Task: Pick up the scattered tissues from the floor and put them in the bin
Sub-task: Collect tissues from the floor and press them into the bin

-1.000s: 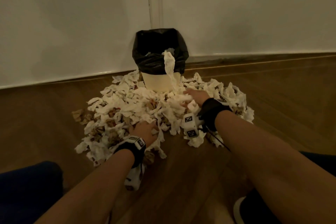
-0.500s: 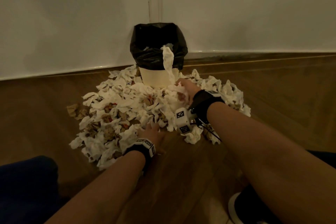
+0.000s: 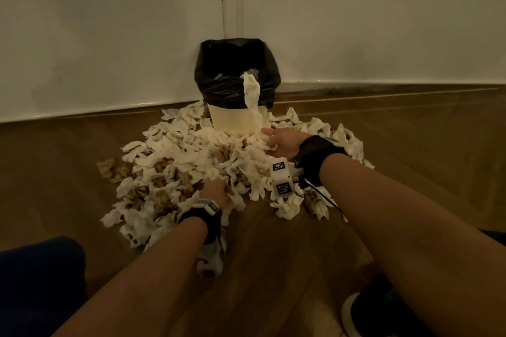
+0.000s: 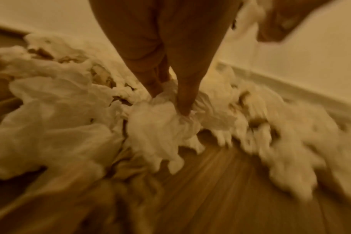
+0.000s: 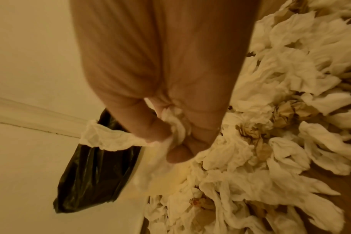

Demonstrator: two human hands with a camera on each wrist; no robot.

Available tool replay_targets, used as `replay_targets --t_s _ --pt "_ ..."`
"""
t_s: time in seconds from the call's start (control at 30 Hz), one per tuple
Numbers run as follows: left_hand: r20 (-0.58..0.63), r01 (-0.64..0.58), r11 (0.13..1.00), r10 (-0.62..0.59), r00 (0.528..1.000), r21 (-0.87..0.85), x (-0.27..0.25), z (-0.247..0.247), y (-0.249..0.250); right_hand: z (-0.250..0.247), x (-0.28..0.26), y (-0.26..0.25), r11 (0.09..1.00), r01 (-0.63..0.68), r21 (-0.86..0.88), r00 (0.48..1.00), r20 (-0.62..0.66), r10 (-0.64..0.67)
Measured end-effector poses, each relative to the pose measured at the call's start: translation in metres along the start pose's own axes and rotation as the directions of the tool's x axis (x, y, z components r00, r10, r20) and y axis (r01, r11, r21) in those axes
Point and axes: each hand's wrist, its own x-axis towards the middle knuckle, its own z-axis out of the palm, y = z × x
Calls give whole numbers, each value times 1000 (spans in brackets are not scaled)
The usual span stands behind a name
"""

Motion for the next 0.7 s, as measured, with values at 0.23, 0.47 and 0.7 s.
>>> replay_targets --t_s 0.23,0.47,0.7 --pt "-101 96 855 -170 980 -509 13 -56 2 -10 2 9 993 114 38 976 -193 -105" --pt "162 152 -151 -58 985 -977 0 -110 12 -8 1 -4 994 74 -87 942 -321 -98" --pt "116 114 -22 -179 977 -993 -3 -150 16 16 15 -20 946 216 -240 935 -227 -271"
